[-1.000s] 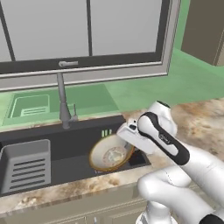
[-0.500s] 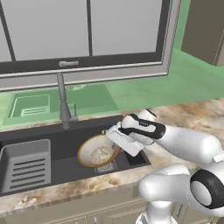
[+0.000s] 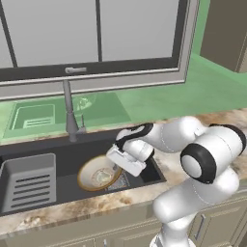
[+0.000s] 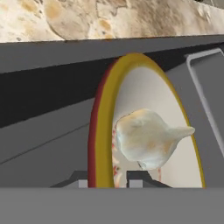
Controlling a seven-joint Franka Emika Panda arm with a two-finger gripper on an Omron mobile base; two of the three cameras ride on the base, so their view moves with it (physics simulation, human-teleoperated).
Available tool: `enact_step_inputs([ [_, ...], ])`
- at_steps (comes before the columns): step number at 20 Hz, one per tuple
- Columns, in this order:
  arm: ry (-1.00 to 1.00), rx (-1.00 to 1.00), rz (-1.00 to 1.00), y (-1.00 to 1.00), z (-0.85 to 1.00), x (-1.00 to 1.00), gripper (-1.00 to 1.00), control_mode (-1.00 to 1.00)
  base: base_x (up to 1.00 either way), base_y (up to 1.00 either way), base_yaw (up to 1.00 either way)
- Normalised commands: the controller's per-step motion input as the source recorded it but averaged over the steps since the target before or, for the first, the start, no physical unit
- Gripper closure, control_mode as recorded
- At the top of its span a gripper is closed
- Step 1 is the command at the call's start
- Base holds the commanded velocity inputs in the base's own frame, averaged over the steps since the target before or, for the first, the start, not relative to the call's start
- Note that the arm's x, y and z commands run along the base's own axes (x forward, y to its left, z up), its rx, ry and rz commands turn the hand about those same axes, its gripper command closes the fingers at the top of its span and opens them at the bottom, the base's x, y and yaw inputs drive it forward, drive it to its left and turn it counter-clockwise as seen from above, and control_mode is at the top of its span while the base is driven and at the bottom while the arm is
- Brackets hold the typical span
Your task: Pick the garlic from the cabinet and place it in the bowl. Then pick the bowl and place it in the sink. Then turn on the sink facuet.
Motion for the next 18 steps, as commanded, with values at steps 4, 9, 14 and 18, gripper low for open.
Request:
enact_step_inputs([
  [4,0.06,-0.01,0.14,0.08,-0.41,0.42,1.0,-1.0,0.0,0.0,0.0],
  [9,0.04,0.0,0.12,0.07,-0.37,0.48,1.0,-1.0,0.0,0.0,0.0],
  [14,0.01,0.0,0.09,0.25,-0.42,0.33,1.0,-1.0,0.0,0.0,0.0],
  [18,0.0,0.0,0.05,0.32,-0.42,0.23,1.0,-1.0,0.0,0.0,0.0],
])
